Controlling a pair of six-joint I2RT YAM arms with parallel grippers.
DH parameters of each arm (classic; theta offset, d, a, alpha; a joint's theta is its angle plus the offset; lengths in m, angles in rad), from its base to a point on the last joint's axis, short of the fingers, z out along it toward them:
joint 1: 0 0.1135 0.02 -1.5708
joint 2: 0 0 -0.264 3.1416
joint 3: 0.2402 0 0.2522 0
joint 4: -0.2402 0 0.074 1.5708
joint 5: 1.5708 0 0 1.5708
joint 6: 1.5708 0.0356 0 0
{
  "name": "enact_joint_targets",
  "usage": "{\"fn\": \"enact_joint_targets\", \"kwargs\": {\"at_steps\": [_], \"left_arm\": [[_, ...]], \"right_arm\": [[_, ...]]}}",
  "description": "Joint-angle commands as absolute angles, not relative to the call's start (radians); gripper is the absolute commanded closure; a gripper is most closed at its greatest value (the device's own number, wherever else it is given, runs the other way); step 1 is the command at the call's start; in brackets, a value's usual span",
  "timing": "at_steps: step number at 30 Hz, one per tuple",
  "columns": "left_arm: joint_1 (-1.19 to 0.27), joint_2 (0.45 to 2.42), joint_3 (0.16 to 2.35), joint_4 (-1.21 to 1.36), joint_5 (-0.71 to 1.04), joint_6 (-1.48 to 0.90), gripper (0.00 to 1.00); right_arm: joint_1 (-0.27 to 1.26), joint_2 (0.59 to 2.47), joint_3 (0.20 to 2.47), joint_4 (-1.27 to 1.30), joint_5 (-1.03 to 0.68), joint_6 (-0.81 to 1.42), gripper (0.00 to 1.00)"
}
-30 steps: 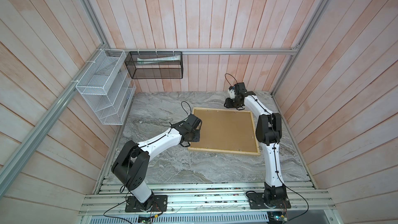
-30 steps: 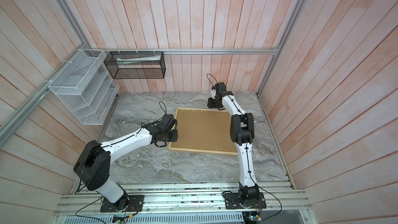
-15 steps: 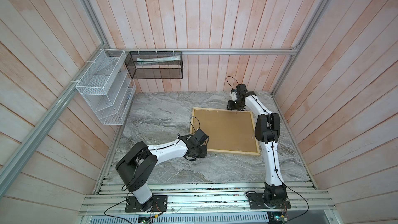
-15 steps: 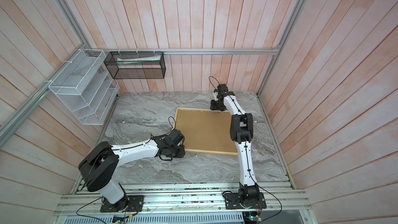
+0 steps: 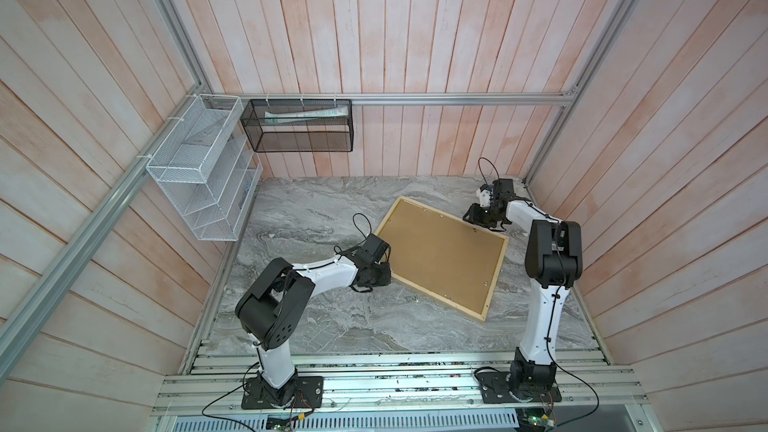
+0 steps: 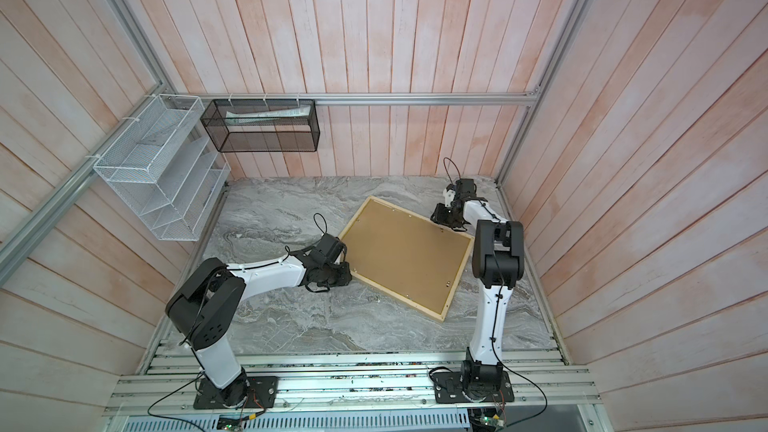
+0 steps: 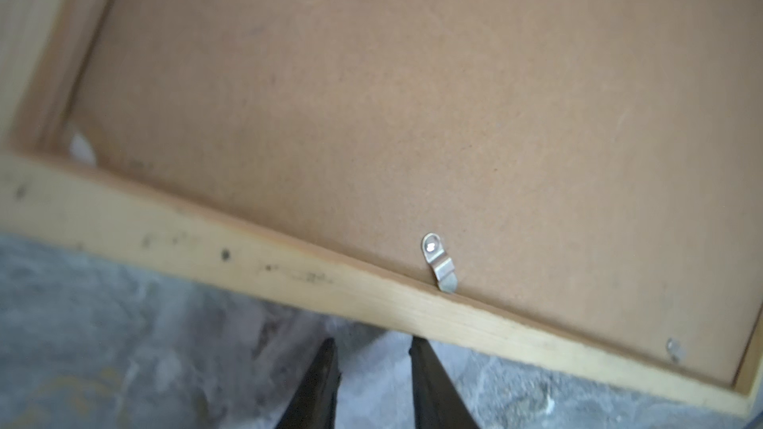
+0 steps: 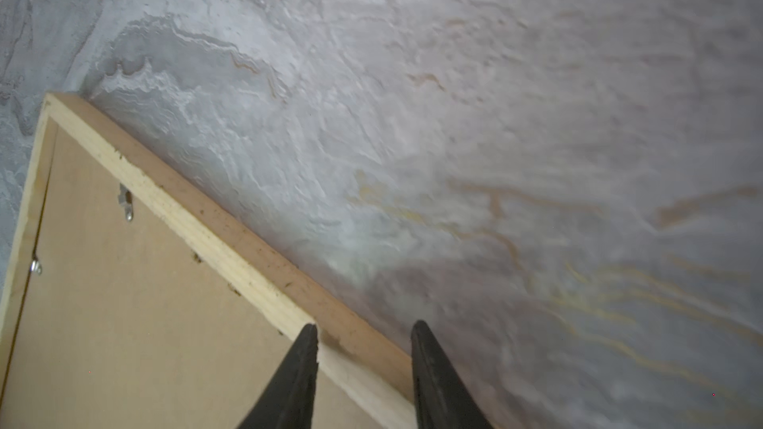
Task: Put the photo into the frame
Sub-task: 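Grip the frame edges with both grippers and rotate the frame on the table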
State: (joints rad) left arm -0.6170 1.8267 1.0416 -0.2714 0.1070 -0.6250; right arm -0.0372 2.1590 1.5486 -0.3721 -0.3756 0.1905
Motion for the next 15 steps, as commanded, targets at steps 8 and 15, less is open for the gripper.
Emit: {"fn": "enact_joint_targets", "kwargs": {"at_steps": [8, 15], "left_arm": [[-0.459, 2.065, 1.291, -0.278, 0.089, -0.406, 0.67], [-0.456, 2.054, 1.373, -0.359, 0.024, -0.367, 0.66]], "right_arm": [[-0.006, 1.797, 0.961, -0.276, -0.478, 0.325, 0.63], [0.04, 1.582, 0.797, -0.287, -0.461, 0.366, 0.63]]}}
